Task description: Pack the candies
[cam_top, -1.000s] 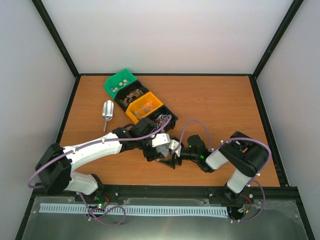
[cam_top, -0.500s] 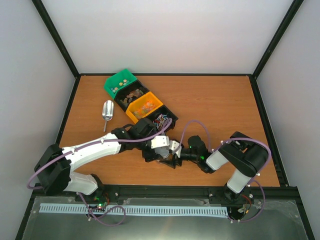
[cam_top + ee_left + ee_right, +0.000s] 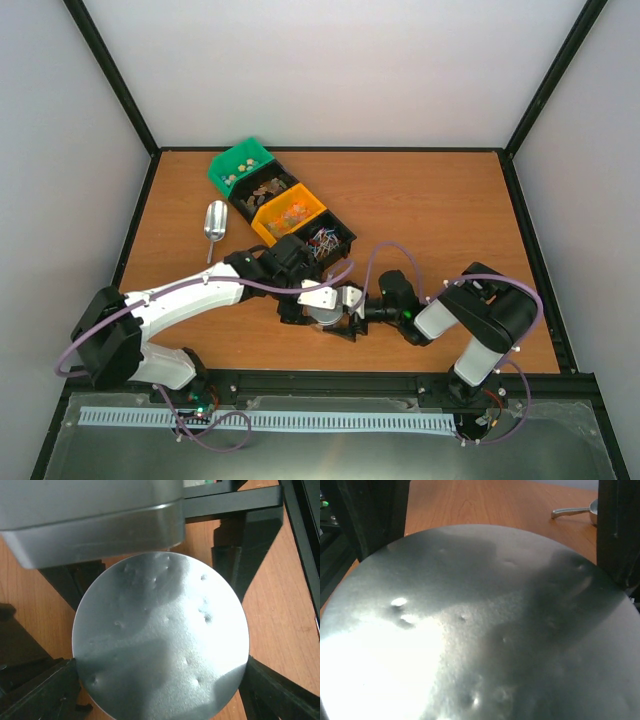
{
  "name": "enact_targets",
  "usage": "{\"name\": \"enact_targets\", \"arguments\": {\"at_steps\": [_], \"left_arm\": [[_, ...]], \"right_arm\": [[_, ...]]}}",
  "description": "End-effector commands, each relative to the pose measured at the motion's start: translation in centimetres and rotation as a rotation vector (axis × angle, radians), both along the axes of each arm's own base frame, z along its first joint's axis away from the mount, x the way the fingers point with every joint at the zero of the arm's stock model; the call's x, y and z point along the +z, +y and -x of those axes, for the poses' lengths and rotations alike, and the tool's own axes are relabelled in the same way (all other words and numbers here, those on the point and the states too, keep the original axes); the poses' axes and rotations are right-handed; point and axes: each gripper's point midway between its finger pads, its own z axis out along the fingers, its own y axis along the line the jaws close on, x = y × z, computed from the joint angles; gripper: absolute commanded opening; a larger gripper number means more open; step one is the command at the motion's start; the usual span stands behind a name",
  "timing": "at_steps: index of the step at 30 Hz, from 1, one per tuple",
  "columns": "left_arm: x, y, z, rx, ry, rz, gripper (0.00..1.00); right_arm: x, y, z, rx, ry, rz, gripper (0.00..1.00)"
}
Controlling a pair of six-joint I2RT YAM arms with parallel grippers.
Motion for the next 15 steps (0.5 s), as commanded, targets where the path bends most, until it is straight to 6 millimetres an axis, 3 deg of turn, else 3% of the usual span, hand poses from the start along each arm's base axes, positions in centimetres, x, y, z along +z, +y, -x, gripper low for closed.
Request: {"name": "enact_targets", "arguments": {"at_steps": [1,10,15], "left_arm": [[-0.8,-0.4,4.0,-0.144,0.140,-0.008,0.31],[-1.0,0.3,2.3,-0.031,0.137,-0.015,0.31],[-1.1,0.4,1.7,-0.014,0.120,-0.017,0.31]], "right_arm": [[1.9,0.2,-0.3,0.015,-0.075,-0.055,0.99],[2.5,-1.4,1.3,0.017,-0.059,-0.035,1.00],[1.8,-2.1,1.8,0.003,-0.047,0.000,1.00]]}}
